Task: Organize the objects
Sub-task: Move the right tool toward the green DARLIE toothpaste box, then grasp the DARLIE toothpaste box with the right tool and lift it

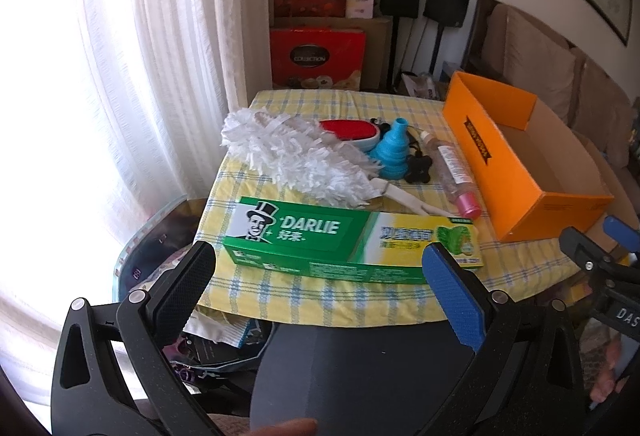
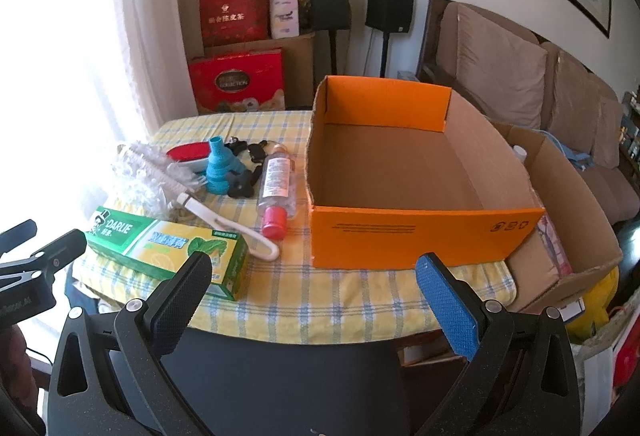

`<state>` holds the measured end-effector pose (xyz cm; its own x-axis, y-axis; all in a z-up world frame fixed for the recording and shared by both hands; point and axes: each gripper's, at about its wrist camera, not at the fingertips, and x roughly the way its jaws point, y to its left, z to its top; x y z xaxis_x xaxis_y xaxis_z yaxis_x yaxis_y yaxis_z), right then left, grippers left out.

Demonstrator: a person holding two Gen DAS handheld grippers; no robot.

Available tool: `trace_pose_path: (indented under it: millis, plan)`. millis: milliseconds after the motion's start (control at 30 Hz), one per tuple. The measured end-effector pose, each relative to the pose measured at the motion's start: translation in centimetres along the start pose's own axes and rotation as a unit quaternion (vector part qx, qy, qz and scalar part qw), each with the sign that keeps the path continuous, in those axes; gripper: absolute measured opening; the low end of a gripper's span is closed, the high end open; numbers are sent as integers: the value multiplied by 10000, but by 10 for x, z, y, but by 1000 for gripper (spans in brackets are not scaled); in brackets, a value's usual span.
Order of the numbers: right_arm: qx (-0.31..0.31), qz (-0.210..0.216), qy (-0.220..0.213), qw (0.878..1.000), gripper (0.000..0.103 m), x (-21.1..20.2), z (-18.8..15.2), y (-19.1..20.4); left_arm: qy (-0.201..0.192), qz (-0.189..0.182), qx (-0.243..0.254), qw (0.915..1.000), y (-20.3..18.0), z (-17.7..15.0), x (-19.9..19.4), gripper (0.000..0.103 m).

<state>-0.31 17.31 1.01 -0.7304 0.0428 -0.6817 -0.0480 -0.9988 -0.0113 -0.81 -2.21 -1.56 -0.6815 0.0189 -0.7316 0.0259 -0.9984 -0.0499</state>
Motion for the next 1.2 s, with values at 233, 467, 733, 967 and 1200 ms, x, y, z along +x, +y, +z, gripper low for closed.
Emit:
trace_pose_path:
  millis: [233, 467, 733, 967, 1200]
  plan:
    - [-68, 237, 99, 9996, 103, 14, -1, 7, 80, 2, -314, 9995, 33, -3, 17, 103]
    - [-186, 673, 251, 9972, 103, 31, -5, 24, 266, -141, -683, 9972, 65, -6, 39, 103]
    - [-405, 1062, 599, 9917, 85, 61, -15, 47, 316, -532, -970, 9934, 84, -7, 62, 96]
    - [-59, 1628, 986, 9817, 66, 82, -19, 49, 378, -832, -1030, 9905, 88, 0, 80, 85]
    - [402, 2079, 1205, 9699, 57, 96, -20, 42, 646, -1191, -987, 9858, 82, -2, 98, 73]
